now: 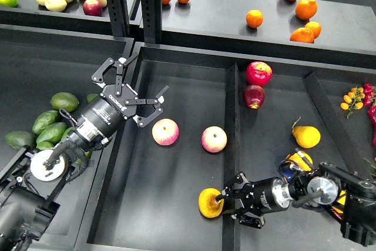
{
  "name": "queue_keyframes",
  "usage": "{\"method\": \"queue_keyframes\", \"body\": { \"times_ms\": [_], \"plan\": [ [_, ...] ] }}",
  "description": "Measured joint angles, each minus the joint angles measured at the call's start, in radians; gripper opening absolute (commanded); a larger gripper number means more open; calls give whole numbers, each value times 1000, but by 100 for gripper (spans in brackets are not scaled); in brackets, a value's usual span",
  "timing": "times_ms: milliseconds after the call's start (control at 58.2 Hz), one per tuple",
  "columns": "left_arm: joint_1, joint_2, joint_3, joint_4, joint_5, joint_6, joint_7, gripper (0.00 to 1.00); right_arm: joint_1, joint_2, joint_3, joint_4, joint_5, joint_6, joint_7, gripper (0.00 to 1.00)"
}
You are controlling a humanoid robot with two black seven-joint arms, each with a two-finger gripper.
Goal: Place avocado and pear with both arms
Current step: 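Close the right gripper around the yellow pear, then lift the yellow pear with the right gripper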
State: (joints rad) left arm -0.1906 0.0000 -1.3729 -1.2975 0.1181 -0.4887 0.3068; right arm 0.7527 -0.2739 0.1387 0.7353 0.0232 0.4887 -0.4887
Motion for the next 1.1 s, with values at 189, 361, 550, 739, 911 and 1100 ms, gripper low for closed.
{"method": "queue_keyframes", "body": {
  "times_ms": [189, 361, 550, 739, 911, 1100],
  "plan": [
    [10, 0, 0, 1, 0, 0, 1, 100, 0, -3, -1, -1, 1, 0, 0, 53],
    [12, 0, 0, 1, 0, 0, 3, 100, -14, -6, 14, -1, -21, 0, 0, 99],
    [13, 0, 1, 1, 0, 0, 3, 100, -35, 6, 43, -3, -30, 0, 0, 99],
    [17, 0, 4, 1, 0, 0, 3, 100, -38, 19, 47, -3, -51, 0, 0, 99],
    [19, 0, 11, 0, 0, 0, 3, 100, -38, 41, 47, -7, -65, 0, 0, 99],
    [20, 0, 12, -5, 0, 0, 3, 100, -38, 76, 48, -22, -78, 0, 0, 99]
  ]
}}
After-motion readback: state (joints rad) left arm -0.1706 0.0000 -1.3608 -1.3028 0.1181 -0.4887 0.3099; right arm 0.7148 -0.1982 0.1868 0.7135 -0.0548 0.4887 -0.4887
